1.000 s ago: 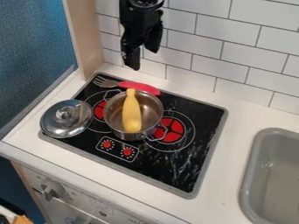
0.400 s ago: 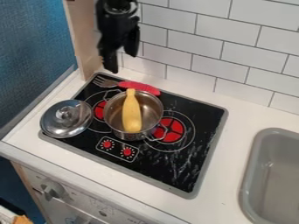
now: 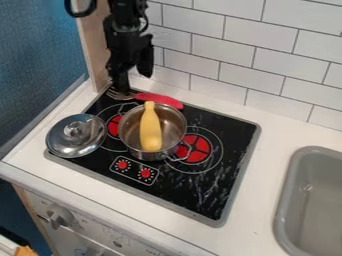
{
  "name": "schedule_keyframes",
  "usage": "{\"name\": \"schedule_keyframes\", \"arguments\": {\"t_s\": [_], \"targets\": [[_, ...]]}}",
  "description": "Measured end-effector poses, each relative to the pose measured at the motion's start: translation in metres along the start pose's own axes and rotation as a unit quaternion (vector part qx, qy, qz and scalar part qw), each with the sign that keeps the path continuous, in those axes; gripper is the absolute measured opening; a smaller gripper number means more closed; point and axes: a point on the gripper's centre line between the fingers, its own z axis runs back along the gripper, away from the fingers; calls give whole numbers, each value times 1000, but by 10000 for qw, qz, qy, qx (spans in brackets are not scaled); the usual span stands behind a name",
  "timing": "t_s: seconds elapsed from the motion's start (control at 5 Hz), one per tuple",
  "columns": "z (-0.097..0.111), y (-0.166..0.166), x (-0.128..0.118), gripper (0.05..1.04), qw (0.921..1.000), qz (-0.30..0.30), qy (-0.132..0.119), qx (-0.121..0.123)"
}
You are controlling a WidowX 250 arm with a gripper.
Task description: Put the red fork the the bottom right corner of the burner
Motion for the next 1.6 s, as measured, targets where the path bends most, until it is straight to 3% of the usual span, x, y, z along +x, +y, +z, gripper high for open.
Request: {"name": "schedule_keyframes", "arguments": {"t_s": [0.8,1.2,1.4,1.6], "targets": [[-27,2,-8,964,9992,-121,279,254],[-28,-2,-6,397,9986,92,325,405],[-28,-2,-5,297,9988,116,266,396],[-27,-2,-5,295,9986,201,270,420]]}}
